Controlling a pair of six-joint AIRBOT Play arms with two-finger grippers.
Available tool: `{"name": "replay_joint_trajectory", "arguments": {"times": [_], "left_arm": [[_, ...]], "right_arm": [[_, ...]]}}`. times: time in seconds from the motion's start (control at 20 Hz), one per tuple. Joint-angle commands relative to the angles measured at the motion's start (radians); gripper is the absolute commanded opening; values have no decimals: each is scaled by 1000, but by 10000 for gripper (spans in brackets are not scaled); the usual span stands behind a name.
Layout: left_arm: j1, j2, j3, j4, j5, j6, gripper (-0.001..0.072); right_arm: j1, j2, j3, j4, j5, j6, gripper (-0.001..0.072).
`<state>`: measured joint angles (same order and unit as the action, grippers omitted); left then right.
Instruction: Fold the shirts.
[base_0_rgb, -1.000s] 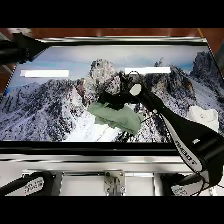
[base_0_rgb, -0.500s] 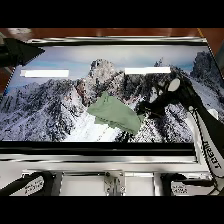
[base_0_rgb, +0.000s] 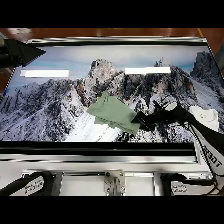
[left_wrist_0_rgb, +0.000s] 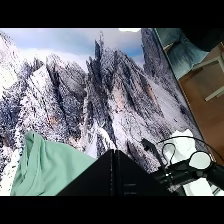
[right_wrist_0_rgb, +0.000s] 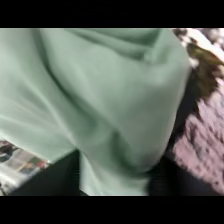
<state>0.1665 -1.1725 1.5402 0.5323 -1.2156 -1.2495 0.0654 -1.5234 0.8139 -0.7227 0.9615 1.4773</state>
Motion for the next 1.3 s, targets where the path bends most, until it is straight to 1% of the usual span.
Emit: {"name": "replay_joint_trajectory", "arguments": {"times": [0.0, 0.05, 0.1, 0.15, 0.2, 0.25, 0.35, 0.45, 0.55, 0.7, 0.95, 1.05, 1.15, 1.25], "left_arm": [[-1, 0, 0, 0, -1, -17, 42], [-1, 0, 0, 0, -1, -19, 42], [-1, 0, 0, 0, -1, -19, 42], [-1, 0, 0, 0, -1, -19, 42], [-1, 0, 0, 0, -1, -19, 42], [-1, 0, 0, 0, -1, -19, 42], [0, 1, 0, 0, -1, -20, 42], [2, 0, 0, 0, -1, -19, 42], [2, 0, 0, 0, -1, -19, 42], [2, 1, 0, 0, -2, -19, 42], [2, 1, 0, 0, -19, -19, 42], [2, 1, 0, 0, -34, -19, 42], [2, 1, 0, 0, -35, -19, 43], [1, 1, 0, -1, -35, -19, 42]], "right_arm": [[-3, -9, 6, 196, -73, -101, 46], [-24, 17, 36, 201, -41, -177, 49], [-57, 57, 79, 191, -11, -230, 49], [-100, 103, 126, 171, 20, -233, 49], [-161, 158, 182, 147, 51, -218, 49], [-228, 208, 237, 117, 71, -176, 49], [-390, 298, 346, 16, 121, -43, 49], [-573, 362, 438, -123, 211, 51, 49], [-737, 399, 489, -202, 316, 74, 49], [-925, 414, 496, -249, 413, 70, 49], [-1059, 414, 495, -507, 508, 57, 49], [-1085, 414, 495, -588, 558, 56, 49], [-1093, 414, 487, -713, 624, 49, 49], [-1093, 426, 435, -777, 647, 68, 49]]}}
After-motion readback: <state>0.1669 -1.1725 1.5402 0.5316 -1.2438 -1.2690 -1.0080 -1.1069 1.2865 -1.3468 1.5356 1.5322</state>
